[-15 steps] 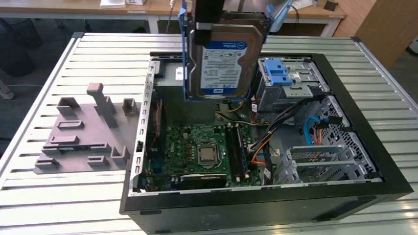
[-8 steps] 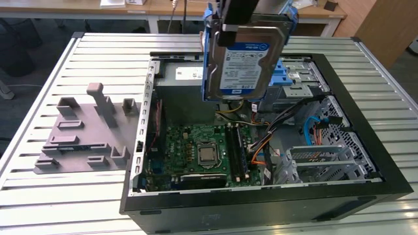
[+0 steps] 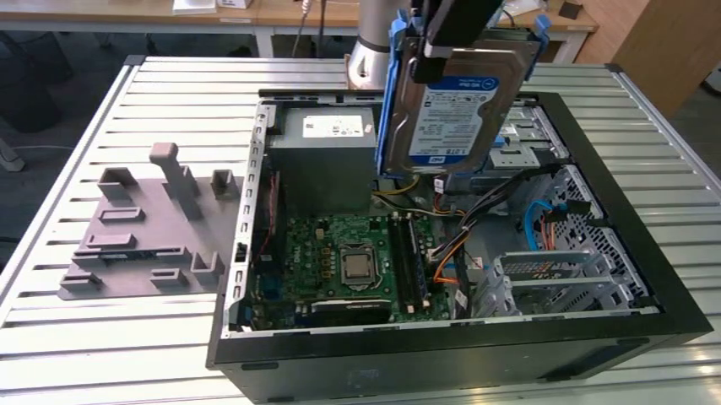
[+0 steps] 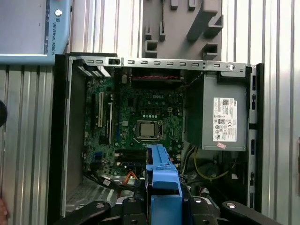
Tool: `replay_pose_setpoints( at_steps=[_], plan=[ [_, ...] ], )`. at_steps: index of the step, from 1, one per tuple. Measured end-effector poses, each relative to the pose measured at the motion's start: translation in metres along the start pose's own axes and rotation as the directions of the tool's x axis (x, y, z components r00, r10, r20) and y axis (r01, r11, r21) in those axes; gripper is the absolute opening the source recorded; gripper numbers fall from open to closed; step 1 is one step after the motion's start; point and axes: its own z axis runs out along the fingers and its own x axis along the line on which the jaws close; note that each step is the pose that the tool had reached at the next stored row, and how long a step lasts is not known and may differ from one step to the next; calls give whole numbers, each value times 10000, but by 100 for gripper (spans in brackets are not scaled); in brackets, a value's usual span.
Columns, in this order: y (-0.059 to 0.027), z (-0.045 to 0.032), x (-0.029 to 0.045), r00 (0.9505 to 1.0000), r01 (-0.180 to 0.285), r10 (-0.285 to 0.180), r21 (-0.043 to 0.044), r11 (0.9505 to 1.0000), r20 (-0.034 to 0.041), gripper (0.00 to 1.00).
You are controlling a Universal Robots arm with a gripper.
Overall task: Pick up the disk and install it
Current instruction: 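Insert the disk into the insertion slot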
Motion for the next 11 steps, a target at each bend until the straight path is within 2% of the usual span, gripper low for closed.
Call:
replay_pose_setpoints(
  at_steps=[4, 11],
  plan=[
    [-36, 6, 53, 10000, 0, 0, 0, 10000, 1, 36],
    [-40, 28, 238, 10000, 1, -1, 0, 10000, 1, 36]
  ],
)
